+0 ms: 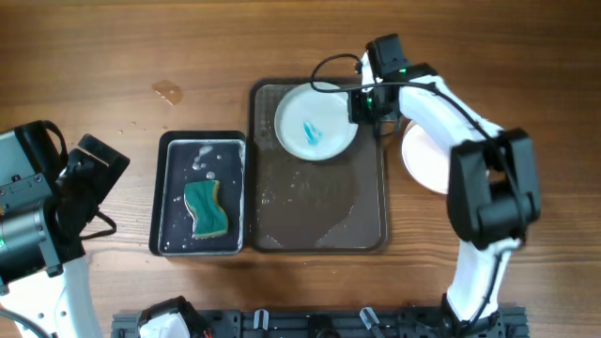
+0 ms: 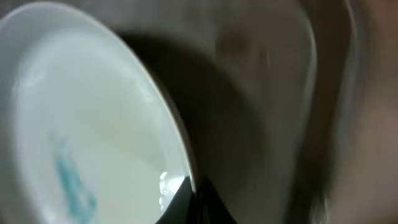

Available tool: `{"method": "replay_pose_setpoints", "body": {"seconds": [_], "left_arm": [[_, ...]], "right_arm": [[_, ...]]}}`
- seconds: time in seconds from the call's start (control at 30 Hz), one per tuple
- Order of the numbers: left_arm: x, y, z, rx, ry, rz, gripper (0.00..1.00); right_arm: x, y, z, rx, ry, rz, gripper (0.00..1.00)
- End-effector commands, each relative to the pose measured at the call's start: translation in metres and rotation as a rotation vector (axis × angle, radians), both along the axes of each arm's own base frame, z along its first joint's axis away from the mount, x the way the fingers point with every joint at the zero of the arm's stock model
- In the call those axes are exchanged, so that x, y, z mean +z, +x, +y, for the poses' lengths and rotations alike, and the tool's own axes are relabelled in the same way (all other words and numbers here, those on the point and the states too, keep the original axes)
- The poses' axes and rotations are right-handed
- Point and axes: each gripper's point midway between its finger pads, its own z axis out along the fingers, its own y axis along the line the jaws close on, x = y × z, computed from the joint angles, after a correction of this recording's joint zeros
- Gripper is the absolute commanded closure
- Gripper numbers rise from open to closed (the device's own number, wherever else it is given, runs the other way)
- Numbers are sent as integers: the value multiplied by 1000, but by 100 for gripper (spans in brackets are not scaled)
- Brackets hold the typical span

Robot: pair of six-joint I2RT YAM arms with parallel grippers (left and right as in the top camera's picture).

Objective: Clean dirty plates on tray and stack at the side
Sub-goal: 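Move right gripper to the last stained plate and grip its rim, then grasp the green sponge in the sink tray with left gripper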

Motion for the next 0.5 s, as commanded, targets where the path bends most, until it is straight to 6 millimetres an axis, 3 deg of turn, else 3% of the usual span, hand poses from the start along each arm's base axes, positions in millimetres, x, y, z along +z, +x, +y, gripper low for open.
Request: {"method": "replay_pose_setpoints", "body": {"seconds": [0.0,0.1,0.13,0.2,0.23,0.27,0.43,0.47], "left_arm": [[9,-1,5,27,16,-25,0],[9,0,4,27,15,-26,0],[9,0,4,27,15,-26,0],[9,0,4,24,11,-28,0],[9,2,-1,8,-11,-38,0],[8,9,-17,-49,-87,-64,0],[-9,17,-37,-120,-196,1,0],[-21,18,-45,-183,-204,70,3]], "right_arm": [[88,-33,-9,-44,29,-34,96],[101,-71,-21,-104,13,63,96],[90,-98,-25,-141,0,140,96],[66,-121,-25,-172,-15,222,96],[51,-133,-21,-183,-1,264,96],[26,-144,-2,-166,77,290,96],[-23,-163,18,-325,108,299,96],[-29,-164,16,-353,87,283,89]]}}
